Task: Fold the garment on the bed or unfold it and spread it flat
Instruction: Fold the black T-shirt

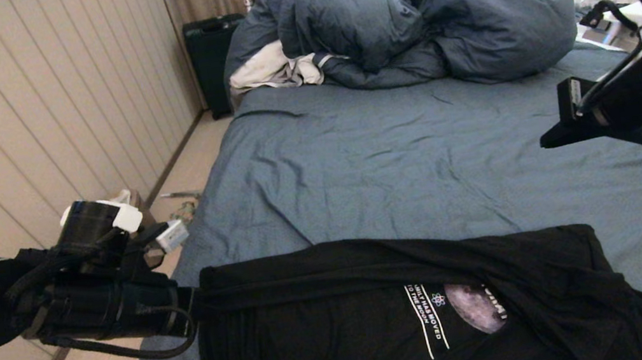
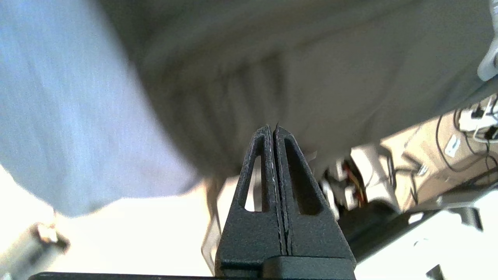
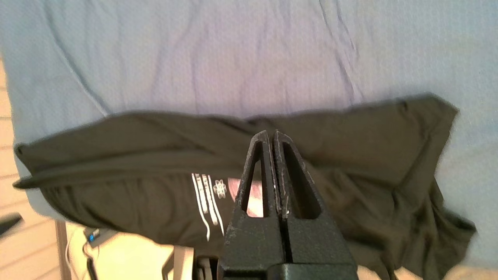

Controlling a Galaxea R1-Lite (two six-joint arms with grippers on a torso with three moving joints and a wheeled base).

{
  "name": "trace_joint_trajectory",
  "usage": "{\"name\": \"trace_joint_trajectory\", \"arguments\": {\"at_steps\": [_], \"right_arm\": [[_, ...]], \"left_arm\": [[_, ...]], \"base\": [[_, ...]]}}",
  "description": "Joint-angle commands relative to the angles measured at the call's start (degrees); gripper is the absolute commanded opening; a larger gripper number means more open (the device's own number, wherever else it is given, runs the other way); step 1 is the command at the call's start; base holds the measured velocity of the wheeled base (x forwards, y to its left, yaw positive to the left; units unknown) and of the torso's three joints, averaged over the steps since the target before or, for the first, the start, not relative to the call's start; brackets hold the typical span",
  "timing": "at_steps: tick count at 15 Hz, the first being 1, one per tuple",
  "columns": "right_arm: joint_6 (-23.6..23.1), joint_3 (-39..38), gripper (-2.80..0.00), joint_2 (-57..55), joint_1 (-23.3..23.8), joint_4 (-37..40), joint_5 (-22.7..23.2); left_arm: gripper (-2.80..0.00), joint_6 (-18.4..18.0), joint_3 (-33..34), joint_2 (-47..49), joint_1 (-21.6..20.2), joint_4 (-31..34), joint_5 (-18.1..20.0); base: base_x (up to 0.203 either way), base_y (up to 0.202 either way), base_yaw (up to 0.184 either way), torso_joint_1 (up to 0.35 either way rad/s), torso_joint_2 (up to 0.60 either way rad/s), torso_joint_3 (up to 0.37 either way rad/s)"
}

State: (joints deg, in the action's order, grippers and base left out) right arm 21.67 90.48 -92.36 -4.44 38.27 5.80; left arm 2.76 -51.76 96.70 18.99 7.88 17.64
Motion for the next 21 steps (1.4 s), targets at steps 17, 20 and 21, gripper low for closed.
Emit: {"name": "trace_joint_trajectory", "arguments": {"at_steps": [17,20,21], "right_arm": [[4.6,-1.5,-2.8,-1.9,7.5,-1.2,-1.1],[4.3,-0.3,-2.8,-2.1,7.5,-1.1,-1.2],[4.3,-0.3,-2.8,-2.0,7.5,-1.1,-1.2]], "left_arm": [[0.0,2.0,23.0,12.9,-0.2,-30.1,1.1],[0.0,2.1,22.6,14.2,0.1,-30.1,1.1],[0.0,2.1,22.6,14.3,0.2,-29.9,1.1]], "base": [[0.0,0.0,0.0,0.0,0.0,0.0],[0.0,0.0,0.0,0.0,0.0,0.0],[0.0,0.0,0.0,0.0,0.0,0.0]]}}
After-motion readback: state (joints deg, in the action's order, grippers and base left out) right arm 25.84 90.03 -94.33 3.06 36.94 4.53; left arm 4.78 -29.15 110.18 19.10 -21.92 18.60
